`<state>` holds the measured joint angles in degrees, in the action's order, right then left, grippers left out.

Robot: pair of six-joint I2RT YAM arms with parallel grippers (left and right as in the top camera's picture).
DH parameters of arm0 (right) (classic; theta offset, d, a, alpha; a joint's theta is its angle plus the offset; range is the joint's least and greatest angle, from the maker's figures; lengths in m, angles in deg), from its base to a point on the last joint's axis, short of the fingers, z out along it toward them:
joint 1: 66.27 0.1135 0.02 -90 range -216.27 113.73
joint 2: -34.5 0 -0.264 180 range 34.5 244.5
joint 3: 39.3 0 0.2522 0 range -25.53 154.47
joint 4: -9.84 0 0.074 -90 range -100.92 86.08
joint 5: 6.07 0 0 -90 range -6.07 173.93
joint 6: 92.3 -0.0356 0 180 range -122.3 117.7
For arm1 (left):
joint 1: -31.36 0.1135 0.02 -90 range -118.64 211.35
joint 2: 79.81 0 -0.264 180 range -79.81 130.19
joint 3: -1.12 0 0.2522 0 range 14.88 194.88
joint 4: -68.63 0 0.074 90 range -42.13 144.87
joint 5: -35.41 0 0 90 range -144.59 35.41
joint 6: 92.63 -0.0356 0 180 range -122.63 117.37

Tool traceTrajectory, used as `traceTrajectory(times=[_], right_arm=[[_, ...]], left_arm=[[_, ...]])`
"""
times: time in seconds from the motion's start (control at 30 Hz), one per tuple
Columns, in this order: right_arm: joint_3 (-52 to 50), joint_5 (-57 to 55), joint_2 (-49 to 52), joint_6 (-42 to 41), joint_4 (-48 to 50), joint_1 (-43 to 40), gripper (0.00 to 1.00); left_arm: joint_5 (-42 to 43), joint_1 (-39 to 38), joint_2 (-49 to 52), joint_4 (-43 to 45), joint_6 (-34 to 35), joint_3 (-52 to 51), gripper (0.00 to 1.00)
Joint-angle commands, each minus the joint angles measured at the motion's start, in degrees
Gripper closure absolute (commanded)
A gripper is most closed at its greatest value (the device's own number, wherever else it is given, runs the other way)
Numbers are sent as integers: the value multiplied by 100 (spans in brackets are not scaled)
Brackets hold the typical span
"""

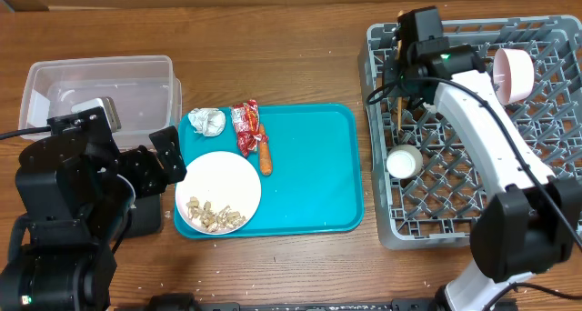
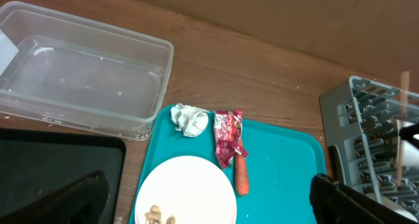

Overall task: Sort waste into correct bins and load items into the dishwasher
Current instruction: 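Place the second chopstick in the rack and retract the right arm, then reach the left gripper to the carrot and grasp it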

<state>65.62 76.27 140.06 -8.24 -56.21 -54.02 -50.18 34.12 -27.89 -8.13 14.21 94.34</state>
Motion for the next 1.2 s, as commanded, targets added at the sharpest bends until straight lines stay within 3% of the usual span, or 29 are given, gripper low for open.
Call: traceTrajectory(times=[0.0, 0.07, 0.2, 0.37, 0.47, 0.63, 0.7, 0.97, 1.17], right_arm=[[-20, 229, 44, 317, 79, 127, 63], [109, 269, -74, 243, 9, 192, 58], [420, 297, -531, -72, -358, 247, 56], [739, 898, -1665, -308, -973, 249, 54], [741, 1213, -2457, -308, -1187, 249, 47], [739, 1399, -3665, -308, -1615, 254, 27], [739, 1399, -4041, -308, -1823, 254, 0], [739, 1399, -4918, -308, -2413, 254, 0], [739, 1399, -4975, -306, -2653, 254, 0]], left_arm=[[-55, 22, -17, 17, 96, 94, 0], [-55, 22, -17, 17, 96, 94, 0], [-55, 22, -17, 17, 96, 94, 0], [-55, 22, -17, 17, 96, 94, 0], [-55, 22, -17, 17, 96, 94, 0], [-55, 22, -17, 17, 96, 94, 0], [-55, 22, -17, 17, 96, 94, 0], [531, 22, -17, -2, 752, 94, 0], [1392, 9, 131, -389, 481, 87, 2]])
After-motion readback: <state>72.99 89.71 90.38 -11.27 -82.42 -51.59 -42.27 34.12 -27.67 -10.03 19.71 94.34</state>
